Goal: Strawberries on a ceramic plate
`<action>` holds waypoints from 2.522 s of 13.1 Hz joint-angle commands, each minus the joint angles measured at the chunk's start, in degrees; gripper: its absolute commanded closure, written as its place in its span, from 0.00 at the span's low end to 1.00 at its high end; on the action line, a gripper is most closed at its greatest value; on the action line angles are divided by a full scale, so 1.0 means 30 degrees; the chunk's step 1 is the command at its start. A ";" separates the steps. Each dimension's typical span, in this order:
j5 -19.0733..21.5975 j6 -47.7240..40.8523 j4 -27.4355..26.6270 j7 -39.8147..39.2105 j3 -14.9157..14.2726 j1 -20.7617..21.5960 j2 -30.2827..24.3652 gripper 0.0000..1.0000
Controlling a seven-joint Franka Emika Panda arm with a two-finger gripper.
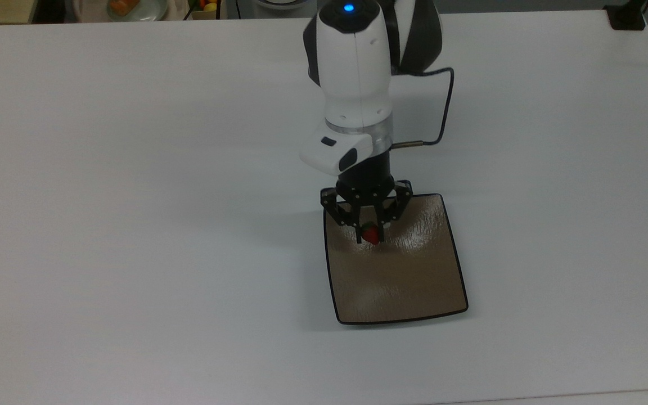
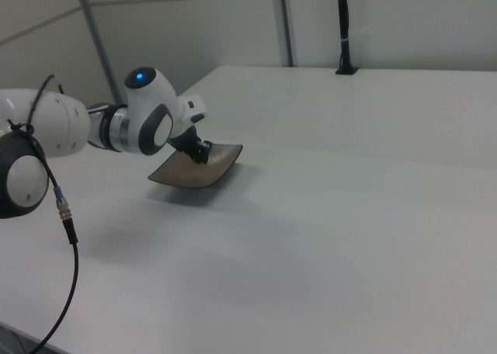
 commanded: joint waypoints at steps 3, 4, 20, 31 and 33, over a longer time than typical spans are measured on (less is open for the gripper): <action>0.0344 0.2333 -0.0135 0.0462 0.0375 0.0181 0.1014 0.67; 0.0373 0.2421 -0.0164 0.0491 0.0462 0.0152 0.1073 0.52; -0.0299 -1.2241 -0.0956 0.0462 0.0024 -0.1429 -0.6683 0.00; -0.2733 -2.0753 -0.1596 0.0729 -0.0007 -0.3213 -1.0847 0.00; -0.2528 -2.0345 -0.1716 -0.0909 0.0751 -0.4238 -1.0938 0.00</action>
